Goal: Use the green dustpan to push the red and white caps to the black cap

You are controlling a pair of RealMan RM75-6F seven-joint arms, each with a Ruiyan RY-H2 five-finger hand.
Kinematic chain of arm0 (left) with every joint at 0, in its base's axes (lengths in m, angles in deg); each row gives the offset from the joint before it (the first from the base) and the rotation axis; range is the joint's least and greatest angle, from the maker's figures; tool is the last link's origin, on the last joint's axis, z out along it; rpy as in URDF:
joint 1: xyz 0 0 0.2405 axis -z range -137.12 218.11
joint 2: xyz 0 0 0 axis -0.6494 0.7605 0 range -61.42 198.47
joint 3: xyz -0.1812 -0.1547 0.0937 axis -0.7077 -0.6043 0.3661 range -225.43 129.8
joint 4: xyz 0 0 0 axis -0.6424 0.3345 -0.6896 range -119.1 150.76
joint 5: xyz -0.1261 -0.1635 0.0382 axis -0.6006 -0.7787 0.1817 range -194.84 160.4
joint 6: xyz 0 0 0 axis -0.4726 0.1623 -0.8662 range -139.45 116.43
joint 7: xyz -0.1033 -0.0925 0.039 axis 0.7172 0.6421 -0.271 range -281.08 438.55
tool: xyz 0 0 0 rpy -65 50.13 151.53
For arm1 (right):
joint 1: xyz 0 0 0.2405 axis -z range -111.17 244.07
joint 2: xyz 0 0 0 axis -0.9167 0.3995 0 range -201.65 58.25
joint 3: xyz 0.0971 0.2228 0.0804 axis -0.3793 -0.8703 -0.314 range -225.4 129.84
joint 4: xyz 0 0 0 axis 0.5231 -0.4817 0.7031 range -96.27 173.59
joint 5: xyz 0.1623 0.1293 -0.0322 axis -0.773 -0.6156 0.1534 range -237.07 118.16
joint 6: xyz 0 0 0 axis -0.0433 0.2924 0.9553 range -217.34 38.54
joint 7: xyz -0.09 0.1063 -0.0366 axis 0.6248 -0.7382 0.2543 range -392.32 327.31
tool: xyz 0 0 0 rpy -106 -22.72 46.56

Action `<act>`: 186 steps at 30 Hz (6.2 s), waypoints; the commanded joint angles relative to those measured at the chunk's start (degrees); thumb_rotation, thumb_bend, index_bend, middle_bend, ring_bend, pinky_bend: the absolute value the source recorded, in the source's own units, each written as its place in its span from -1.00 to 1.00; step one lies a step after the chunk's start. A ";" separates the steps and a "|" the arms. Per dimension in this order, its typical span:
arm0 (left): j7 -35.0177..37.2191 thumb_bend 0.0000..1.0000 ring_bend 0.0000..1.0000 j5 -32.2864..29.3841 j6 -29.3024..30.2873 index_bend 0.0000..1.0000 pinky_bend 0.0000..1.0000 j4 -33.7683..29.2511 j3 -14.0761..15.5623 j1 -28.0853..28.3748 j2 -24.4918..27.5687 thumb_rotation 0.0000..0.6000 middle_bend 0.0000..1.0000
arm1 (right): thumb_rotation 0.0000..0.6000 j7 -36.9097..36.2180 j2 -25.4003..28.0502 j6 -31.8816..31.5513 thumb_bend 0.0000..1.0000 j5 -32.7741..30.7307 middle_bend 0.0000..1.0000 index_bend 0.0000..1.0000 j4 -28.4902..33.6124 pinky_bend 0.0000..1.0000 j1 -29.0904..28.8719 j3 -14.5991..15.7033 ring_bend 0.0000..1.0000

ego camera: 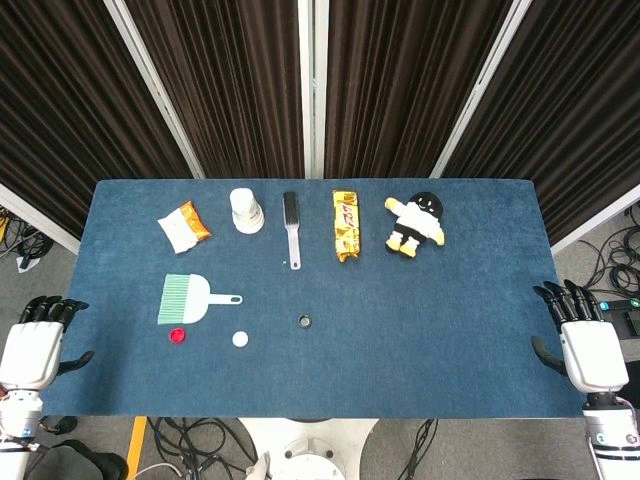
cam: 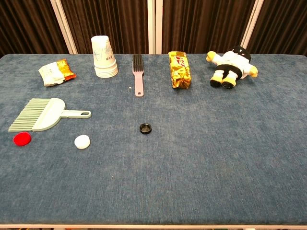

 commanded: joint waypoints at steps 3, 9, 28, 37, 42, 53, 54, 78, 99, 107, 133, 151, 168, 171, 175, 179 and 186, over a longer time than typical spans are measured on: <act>-0.64 -0.83 -0.61 0.86 1.65 -0.44 -0.68 0.77 -0.38 -0.27 -1.14 1.00 -0.46 | 1.00 -1.16 0.12 -0.66 -0.56 0.76 -0.73 -0.72 -0.38 -0.80 0.15 0.21 -0.93; -1.03 -0.83 -0.61 1.72 1.74 -0.44 -0.68 0.39 -0.70 0.29 -0.98 1.00 -0.46 | 1.00 -2.40 0.25 -1.41 -0.56 1.38 -0.73 -0.72 -0.82 -0.79 0.58 0.57 -0.93; -2.09 -0.75 -0.61 -5.06 -23.49 -0.30 -0.68 5.92 -7.24 19.55 -6.03 1.00 -0.34 | 1.00 -4.01 0.75 -2.44 -0.56 1.11 -0.75 -0.72 -1.96 -0.81 0.31 -0.58 -0.93; -12.02 -0.75 -0.51 -13.95 -30.38 -0.38 -0.67 9.99 -8.07 26.68 -15.63 1.00 -0.25 | 1.00 -5.25 0.48 -1.76 -0.56 0.04 -0.76 -0.72 -3.17 -0.87 0.39 -0.58 -0.97; -17.06 -0.74 -0.51 -18.71 -32.17 -0.41 -0.65 12.63 -8.01 29.49 -19.52 1.00 -0.25 | 1.00 -5.68 0.49 -1.76 -0.56 -0.02 -0.76 -0.71 -3.50 -0.99 0.24 -0.80 -1.00; -23.75 -0.67 -0.51 -24.86 -32.91 -0.35 -0.65 15.55 -6.71 33.45 -25.16 1.00 -0.25 | 1.00 -7.44 0.39 -1.16 -0.56 -0.75 -0.77 -0.70 -4.53 -1.00 0.12 -0.95 -1.00; -23.90 -0.65 -0.51 -25.14 -32.97 -0.35 -0.65 15.79 -6.59 33.66 -25.48 1.00 -0.24 | 1.00 -7.56 0.38 -1.18 -0.57 -0.76 -0.77 -0.70 -4.64 -1.00 0.13 -0.96 -1.00; -30.87 -0.45 -0.42 -29.70 -31.22 -0.18 -0.58 19.62 -2.88 36.33 -28.99 1.00 -0.11 | 1.00 -8.39 -0.10 -0.03 -0.69 -2.26 -0.79 -0.69 -5.62 -1.00 0.27 -0.89 -1.00; -1.75 -0.25 -0.15 -11.91 -26.22 0.04 0.11 18.55 -2.59 32.09 -22.79 1.00 0.10 | 1.00 -9.12 0.63 -0.52 -0.75 -1.85 -0.76 -0.67 -4.64 -1.00 0.66 -0.77 -1.00; 15.27 -0.24 -0.14 -7.76 -22.36 0.07 0.11 11.61 -3.53 27.65 -13.16 1.00 0.12 | 1.00 -8.71 1.14 -0.91 -0.75 -1.20 -0.76 -0.66 -3.84 -1.00 0.57 -0.82 -1.00; 33.82 -0.23 -0.12 1.34 -16.62 0.10 0.10 18.59 1.82 18.94 -18.43 1.00 0.15 | 1.00 -7.20 2.04 -2.42 -0.75 0.11 -0.76 -0.66 -1.32 -1.00 1.21 -0.38 -1.00; 36.85 -0.24 -0.12 4.54 -21.32 0.10 0.11 20.99 -0.81 25.23 -26.40 1.00 0.15 | 1.00 -9.39 2.08 -2.87 -0.75 -0.55 -0.76 -0.66 -3.08 -1.00 2.22 -0.12 -1.00; 28.37 -0.22 -0.12 -4.95 -27.72 0.10 0.12 19.35 -9.90 32.54 -36.31 1.00 0.15 | 1.00 -12.58 1.36 -1.83 -0.76 -1.37 -0.76 -0.66 -6.23 -1.00 2.11 -0.35 -1.00; 27.26 -0.22 -0.12 -6.84 -28.48 0.10 0.12 20.04 -11.70 33.86 -37.89 1.00 0.14 | 1.00 -12.93 1.26 -1.69 -0.76 -1.51 -0.76 -0.66 -6.60 -1.00 2.04 -0.47 -1.00; 26.57 -0.23 -0.12 -8.40 -29.11 0.10 0.13 19.81 -13.51 35.10 -38.20 1.00 0.14 | 1.00 -13.33 1.21 -1.43 -0.76 -1.60 -0.76 -0.66 -6.98 -1.00 1.87 -0.58 -1.00; 25.45 -0.23 -0.12 -8.96 -28.03 0.10 0.13 17.23 -14.17 34.71 -36.21 1.00 0.14 | 1.00 -13.69 1.14 -1.25 -0.76 -1.50 -0.76 -0.66 -7.39 -1.00 1.63 -0.70 -1.00; 21.49 -0.22 -0.12 -12.20 -25.92 0.10 0.07 9.55 -12.52 31.20 -31.67 1.00 0.14 | 1.00 -14.63 0.55 -0.07 -0.76 -1.41 -0.76 -0.66 -8.57 -1.00 0.89 -0.70 -1.00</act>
